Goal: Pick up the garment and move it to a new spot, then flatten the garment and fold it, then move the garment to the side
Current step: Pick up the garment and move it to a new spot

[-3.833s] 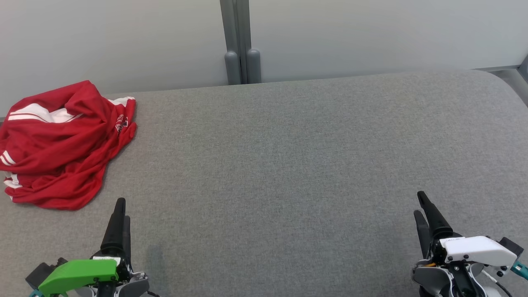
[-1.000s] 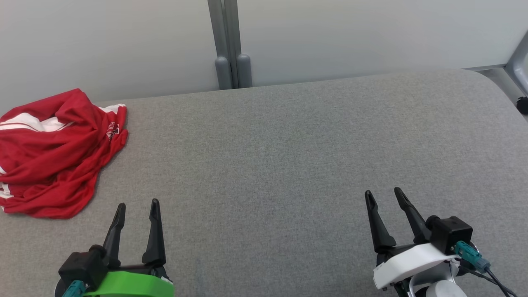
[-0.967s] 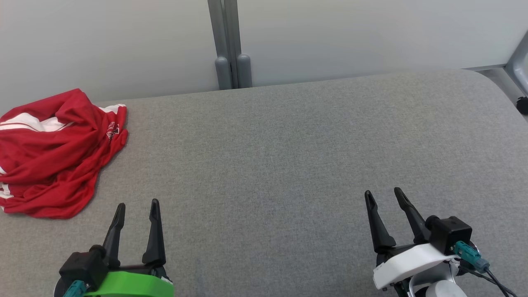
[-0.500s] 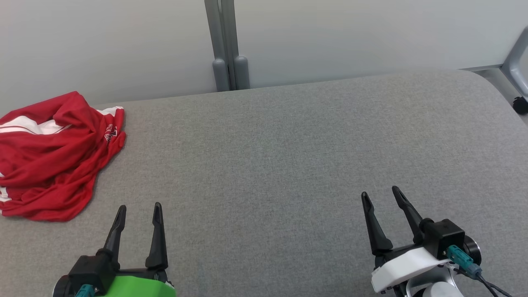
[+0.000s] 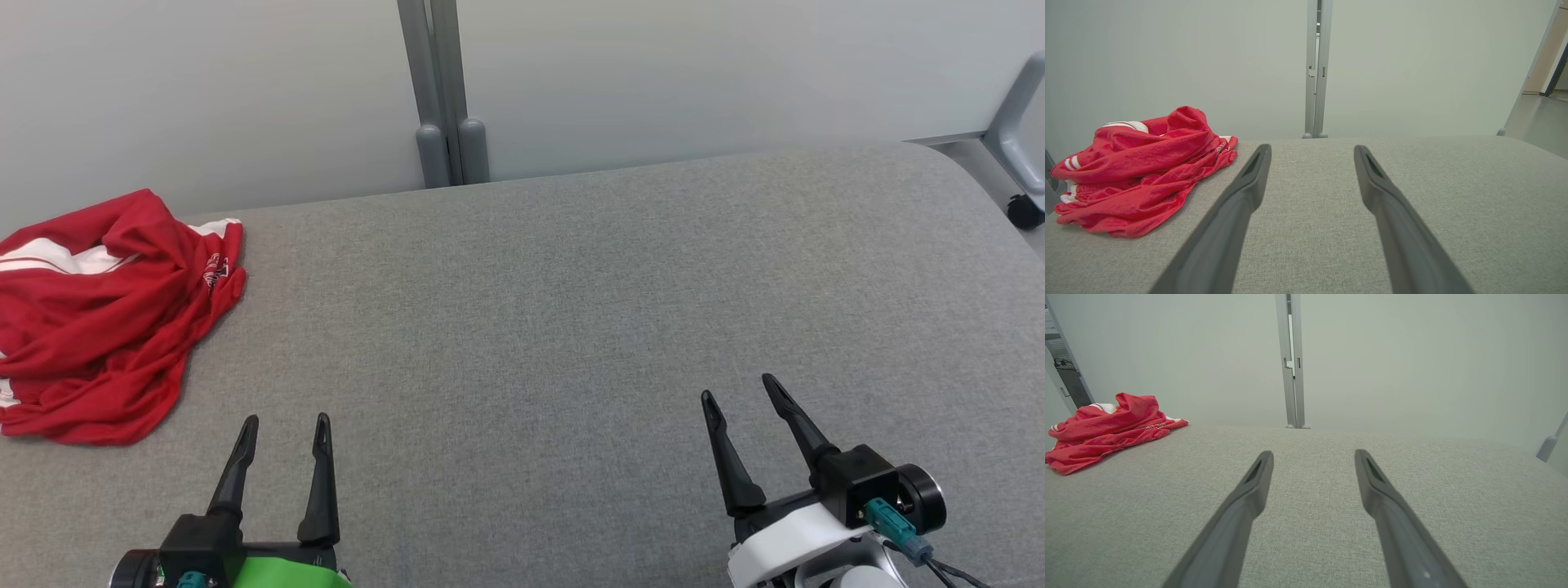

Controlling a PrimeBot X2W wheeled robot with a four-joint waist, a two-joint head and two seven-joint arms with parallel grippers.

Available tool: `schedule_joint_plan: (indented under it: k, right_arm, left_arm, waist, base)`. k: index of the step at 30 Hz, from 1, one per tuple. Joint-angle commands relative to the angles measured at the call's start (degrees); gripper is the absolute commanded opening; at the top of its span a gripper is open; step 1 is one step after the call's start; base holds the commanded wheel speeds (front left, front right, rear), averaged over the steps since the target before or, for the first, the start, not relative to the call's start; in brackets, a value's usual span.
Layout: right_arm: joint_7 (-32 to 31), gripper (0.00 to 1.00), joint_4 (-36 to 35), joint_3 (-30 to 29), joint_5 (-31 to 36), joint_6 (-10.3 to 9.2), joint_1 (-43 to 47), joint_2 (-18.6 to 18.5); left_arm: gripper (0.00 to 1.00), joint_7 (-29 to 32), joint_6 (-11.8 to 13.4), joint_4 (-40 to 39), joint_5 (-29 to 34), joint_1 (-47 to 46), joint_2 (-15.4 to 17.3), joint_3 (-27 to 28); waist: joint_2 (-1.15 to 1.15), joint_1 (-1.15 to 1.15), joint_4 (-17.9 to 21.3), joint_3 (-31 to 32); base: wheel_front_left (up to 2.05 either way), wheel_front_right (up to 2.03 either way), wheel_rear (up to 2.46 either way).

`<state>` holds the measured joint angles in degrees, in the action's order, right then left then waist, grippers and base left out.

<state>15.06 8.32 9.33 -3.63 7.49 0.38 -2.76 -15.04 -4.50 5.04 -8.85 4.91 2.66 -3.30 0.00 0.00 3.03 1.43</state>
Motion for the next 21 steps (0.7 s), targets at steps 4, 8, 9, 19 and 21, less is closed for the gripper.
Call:
schedule_joint_plan:
  k: [4,8,9,19,21]
  right_arm:
    - [0.18,1.0,0.09,-0.13,-0.16,0.0,0.55,-0.21]
    - [0.18,1.0,0.18,-0.22,-0.6,0.0,0.67,-0.21]
    - [0.18,1.0,0.21,-0.15,-0.72,0.0,0.63,-0.21]
    - [0.18,1.0,0.34,0.33,-0.59,0.0,0.39,-0.2]
    - [0.18,1.0,0.37,0.32,-0.5,0.0,0.37,-0.2]
  left_arm:
    - [1.0,-0.21,0.44,0.47,0.33,0.37,0.41,0.3]
    - [1.0,-0.21,0.52,0.68,0.07,0.14,0.41,0.37]
    - [1.0,-0.21,0.54,0.7,0.05,0.1,0.41,0.39]
    - [1.0,-0.21,0.36,0.66,0.03,0.09,0.4,0.51]
    - [1.0,-0.21,0.3,0.64,0.15,0.01,0.4,0.52]
  waist:
    - [0.0,0.0,-0.11,0.08]
    - [0.0,0.0,-0.29,0.04]
    - [0.0,0.0,-0.31,0.04]
    - [0.0,0.0,-0.46,-0.06]
    - [0.0,0.0,-0.5,-0.12]
  base:
    - [0.0,0.0,0.0]
    - [0.0,0.0,0.0]
    - [0.0,0.0,0.0]
    - [0.0,0.0,0.0]
    - [0.0,0.0,0.0]
